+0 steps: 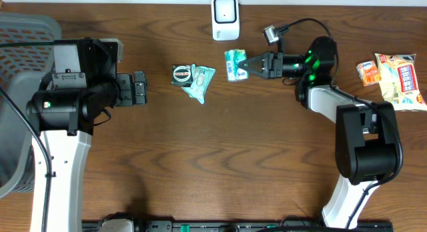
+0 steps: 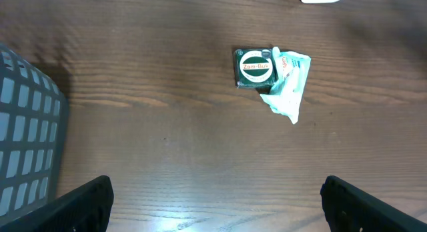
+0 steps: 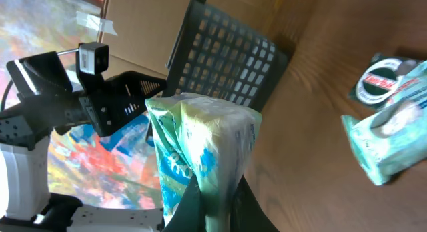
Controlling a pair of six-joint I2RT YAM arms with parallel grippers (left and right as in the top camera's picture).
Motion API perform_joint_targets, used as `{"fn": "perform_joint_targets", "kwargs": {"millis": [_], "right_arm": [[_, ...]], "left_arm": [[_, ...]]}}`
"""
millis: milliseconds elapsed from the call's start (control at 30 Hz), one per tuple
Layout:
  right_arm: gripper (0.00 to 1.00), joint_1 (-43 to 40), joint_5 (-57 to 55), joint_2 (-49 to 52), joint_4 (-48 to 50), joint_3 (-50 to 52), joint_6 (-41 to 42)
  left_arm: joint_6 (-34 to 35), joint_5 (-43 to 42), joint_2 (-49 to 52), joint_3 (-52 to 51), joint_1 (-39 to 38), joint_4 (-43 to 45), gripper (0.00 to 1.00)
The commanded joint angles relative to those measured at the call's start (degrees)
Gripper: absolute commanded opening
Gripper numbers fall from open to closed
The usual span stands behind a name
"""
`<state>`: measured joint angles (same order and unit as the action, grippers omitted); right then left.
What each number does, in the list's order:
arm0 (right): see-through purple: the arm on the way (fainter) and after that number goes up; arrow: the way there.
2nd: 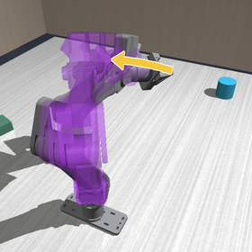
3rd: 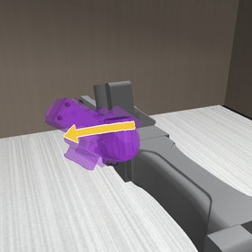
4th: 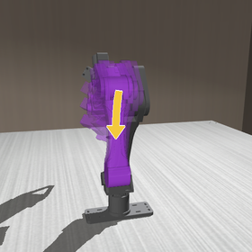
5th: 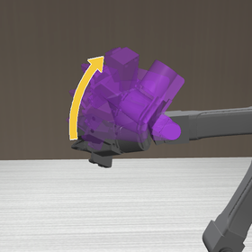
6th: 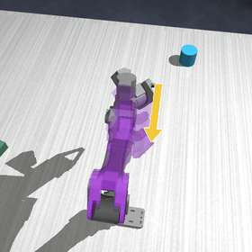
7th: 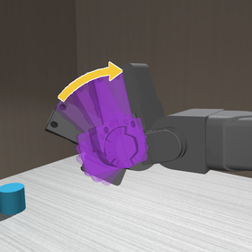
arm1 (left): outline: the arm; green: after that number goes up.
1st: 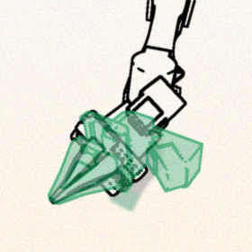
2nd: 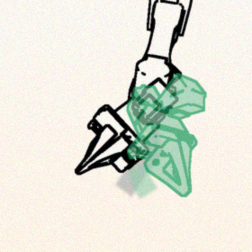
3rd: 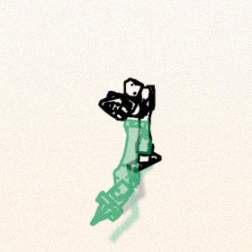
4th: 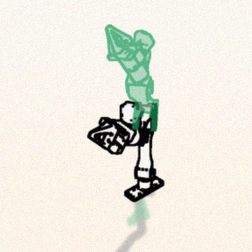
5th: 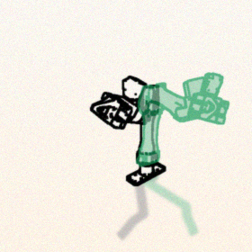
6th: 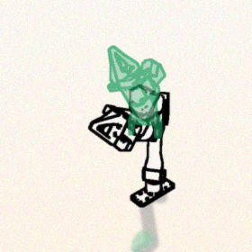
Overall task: Scan the item barcode
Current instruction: 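Lift the green tissue pack and swing it toward the scanner, then hold the green tissue pack up in front of the white scanner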
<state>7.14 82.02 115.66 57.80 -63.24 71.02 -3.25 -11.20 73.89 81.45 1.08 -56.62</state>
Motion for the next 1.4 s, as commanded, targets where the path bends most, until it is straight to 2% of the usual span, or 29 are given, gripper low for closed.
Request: {"fn": "perform_joint_targets", "kwargs": {"millis": [0, 700, 900, 1067, 1167, 1367], "right_arm": [[0.01, 0.37, -1.16, -1.6, 0.35, -0.07, 1.6], [0.01, 0.48, -0.85, -1.6, 0.2, -0.04, -2.64], [0.02, 2.27, 1.2, -1.6, -2.91, -0.04, -11.61], [0.01, 4.13, 1.64, -1.6, -3.8, -0.04, -13.29], [0.01, 4.94, -0.11, -1.6, -3.8, -0.07, -12.59], [0.01, 5.55, -11.82, -1.6, 0.81, -0.07, -0.48]], "left_arm": [[-0.59, 0.35, 0.17, 0.42, 0.31, -0.13, 0.98], [-0.59, 0.35, 0.17, 0.42, 0.31, -0.13, 0.98], [-0.59, 0.35, 0.17, 0.42, 0.31, -0.13, 0.98], [-0.59, 0.35, 0.17, 0.42, 0.31, -0.13, 0.98], [-0.59, 0.35, 0.17, 0.42, 0.31, -0.13, 0.98], [-0.59, 0.35, 0.17, 0.42, 0.31, -0.13, 0.98]]}}
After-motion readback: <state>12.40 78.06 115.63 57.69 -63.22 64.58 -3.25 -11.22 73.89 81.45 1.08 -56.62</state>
